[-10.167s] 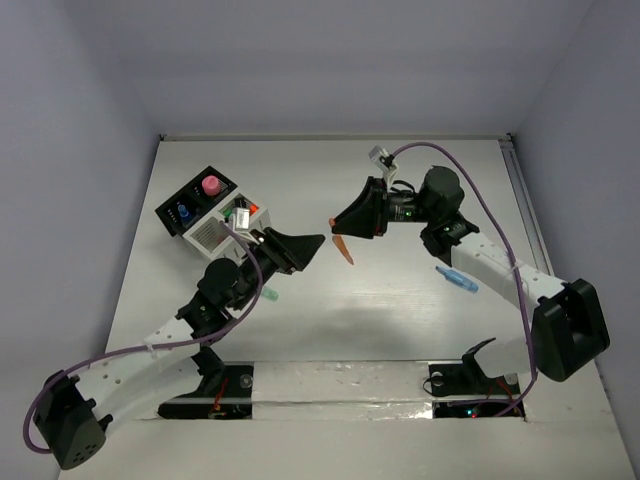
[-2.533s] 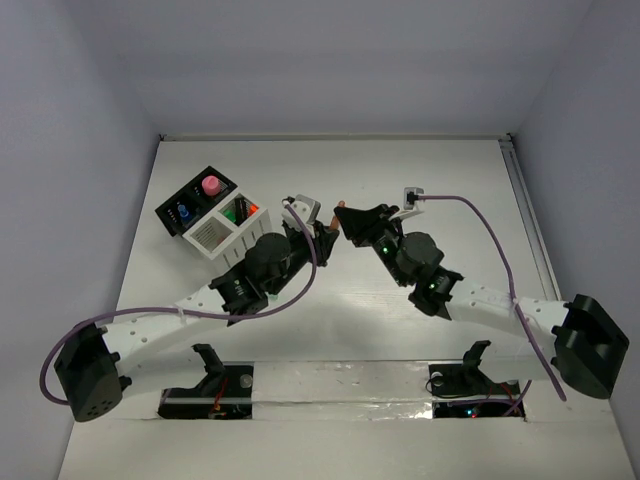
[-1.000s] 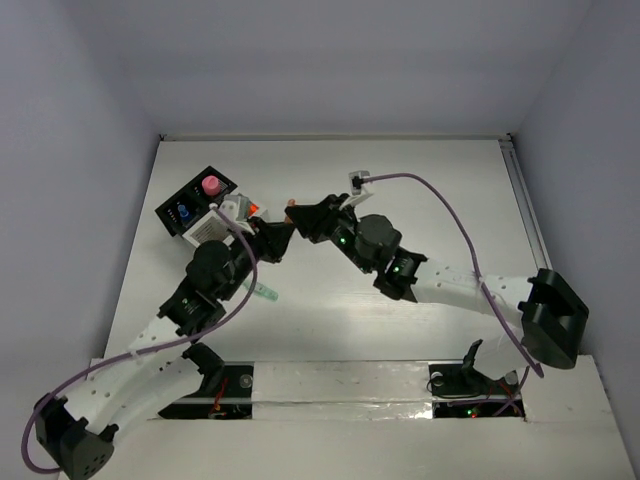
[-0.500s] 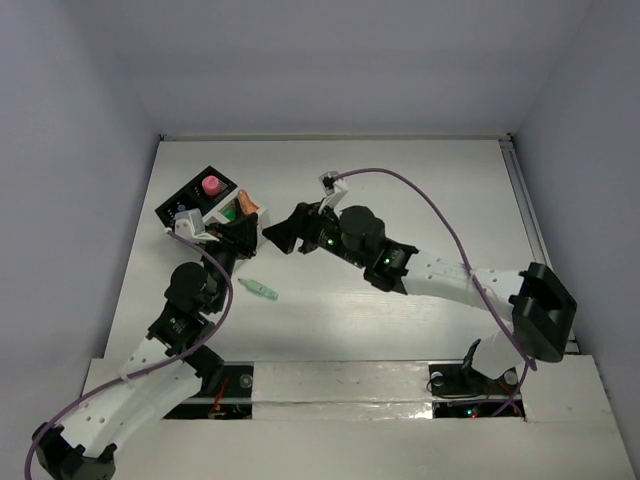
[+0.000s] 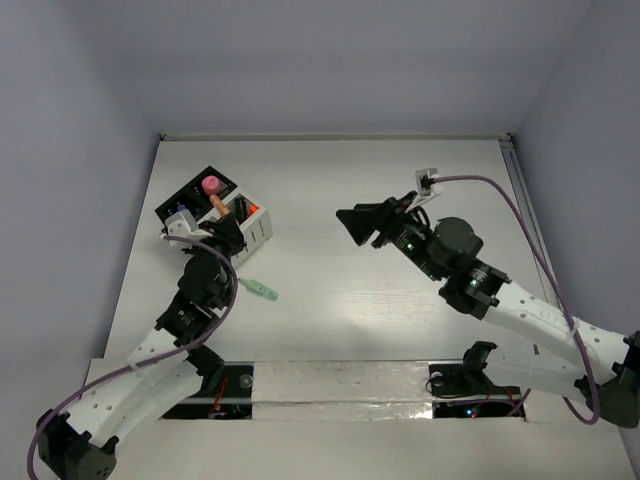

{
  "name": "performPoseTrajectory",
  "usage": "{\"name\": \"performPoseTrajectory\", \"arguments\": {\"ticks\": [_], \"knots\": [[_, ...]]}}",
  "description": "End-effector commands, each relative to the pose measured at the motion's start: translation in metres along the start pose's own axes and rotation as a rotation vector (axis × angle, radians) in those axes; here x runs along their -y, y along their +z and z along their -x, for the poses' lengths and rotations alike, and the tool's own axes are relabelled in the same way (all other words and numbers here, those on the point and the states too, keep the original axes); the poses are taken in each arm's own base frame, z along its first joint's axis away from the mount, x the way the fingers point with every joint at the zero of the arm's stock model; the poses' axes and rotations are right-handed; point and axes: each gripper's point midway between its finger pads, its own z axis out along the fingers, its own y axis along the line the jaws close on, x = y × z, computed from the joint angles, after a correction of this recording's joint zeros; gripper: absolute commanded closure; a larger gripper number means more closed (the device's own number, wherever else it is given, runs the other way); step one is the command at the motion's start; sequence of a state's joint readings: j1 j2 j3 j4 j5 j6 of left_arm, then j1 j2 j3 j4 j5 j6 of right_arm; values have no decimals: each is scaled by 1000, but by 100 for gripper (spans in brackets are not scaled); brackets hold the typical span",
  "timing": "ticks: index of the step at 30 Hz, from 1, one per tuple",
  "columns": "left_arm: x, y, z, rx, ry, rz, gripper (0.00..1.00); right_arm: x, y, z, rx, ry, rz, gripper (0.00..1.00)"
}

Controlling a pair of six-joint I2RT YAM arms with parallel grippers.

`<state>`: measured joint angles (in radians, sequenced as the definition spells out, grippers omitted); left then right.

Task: Sort the stationery into containers
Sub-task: Place the pen in the storage box.

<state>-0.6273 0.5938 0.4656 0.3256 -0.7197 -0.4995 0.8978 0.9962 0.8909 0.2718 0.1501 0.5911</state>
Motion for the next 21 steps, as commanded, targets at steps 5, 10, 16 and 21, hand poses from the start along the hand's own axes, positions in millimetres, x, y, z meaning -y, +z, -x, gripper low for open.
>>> {"name": "performPoseTrajectory", "arguments": {"ticks": [5, 10, 16, 21], "knots": [[-47, 17, 3, 90, 99, 261, 100, 72, -45, -99, -276, -68, -153, 29], [-69, 35, -5, 76, 167, 313, 100, 94, -74, -130, -355, -56, -187, 28], [-95, 56, -17, 34, 219, 388, 100, 101, -86, -137, -376, -65, -195, 28], [-99, 66, -26, 9, 225, 372, 100, 105, -91, -142, -392, -83, -202, 28]]}}
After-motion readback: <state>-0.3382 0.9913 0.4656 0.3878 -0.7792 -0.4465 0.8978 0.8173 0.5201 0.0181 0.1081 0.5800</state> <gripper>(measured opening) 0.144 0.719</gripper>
